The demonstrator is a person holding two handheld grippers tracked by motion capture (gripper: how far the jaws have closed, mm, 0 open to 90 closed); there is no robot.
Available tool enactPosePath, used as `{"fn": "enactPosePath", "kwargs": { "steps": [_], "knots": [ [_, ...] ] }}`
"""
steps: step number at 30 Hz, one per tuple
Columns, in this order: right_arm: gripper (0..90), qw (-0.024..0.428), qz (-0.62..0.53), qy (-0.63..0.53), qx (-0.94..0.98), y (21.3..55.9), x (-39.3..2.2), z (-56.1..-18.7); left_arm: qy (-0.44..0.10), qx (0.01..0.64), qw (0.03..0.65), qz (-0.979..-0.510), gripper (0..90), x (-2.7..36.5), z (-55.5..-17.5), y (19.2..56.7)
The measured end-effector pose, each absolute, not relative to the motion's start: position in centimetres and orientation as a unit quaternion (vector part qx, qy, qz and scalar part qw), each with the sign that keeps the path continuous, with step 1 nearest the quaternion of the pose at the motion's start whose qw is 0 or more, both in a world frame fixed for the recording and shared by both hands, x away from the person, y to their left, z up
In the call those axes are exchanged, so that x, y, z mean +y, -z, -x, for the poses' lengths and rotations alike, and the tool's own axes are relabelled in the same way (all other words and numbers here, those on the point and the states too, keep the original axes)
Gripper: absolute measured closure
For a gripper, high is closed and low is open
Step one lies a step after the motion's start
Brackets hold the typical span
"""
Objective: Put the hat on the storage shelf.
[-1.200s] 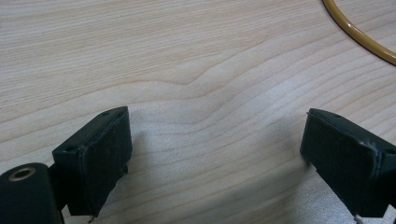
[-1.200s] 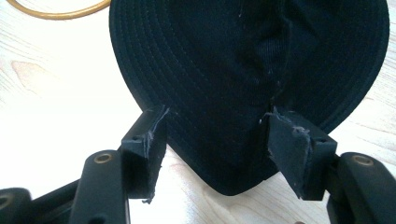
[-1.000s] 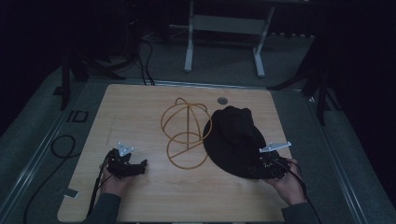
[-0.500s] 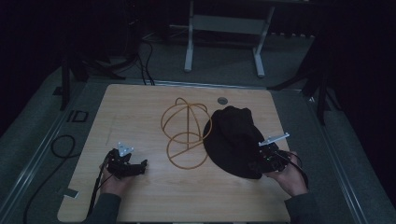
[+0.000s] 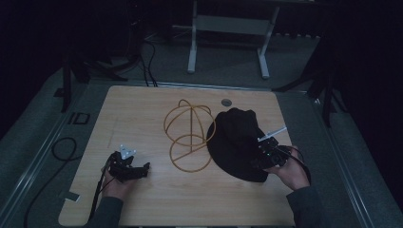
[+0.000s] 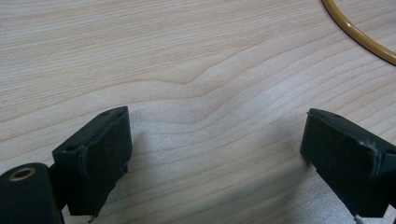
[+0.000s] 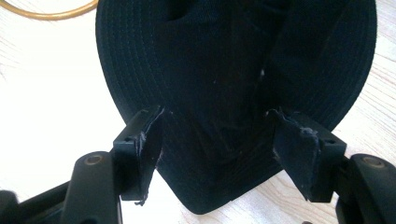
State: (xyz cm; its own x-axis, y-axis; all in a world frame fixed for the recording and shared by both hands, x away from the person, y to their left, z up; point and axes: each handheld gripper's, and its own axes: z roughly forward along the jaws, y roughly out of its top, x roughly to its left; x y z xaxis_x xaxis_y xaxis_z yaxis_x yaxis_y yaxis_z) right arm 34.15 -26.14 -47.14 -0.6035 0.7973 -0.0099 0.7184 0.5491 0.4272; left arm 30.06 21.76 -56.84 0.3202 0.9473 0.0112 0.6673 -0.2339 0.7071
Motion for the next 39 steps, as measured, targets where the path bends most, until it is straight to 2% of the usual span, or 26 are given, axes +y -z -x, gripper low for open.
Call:
{"fn": "enactPosePath", "kwargs": {
  "steps": [18, 34, 39],
  "knots": [
    [29.9, 0.088, -0.435, -0.168, 0.880, 46.8, -25.6, -36.6, -0.227, 0.537, 0.308, -0.752, 9.4, 21.8, -30.1, 56.8],
    [32.0, 0.097, -0.428, -0.149, 0.886, 46.2, -23.4, -38.4, -0.227, 0.537, 0.308, -0.752, 9.4, 21.8, -30.1, 56.8],
    [35.6, 0.090, -0.427, -0.137, 0.889, 46.4, -22.8, -39.1, -0.227, 0.537, 0.308, -0.752, 9.4, 21.8, -30.1, 56.8]
  ]
}}
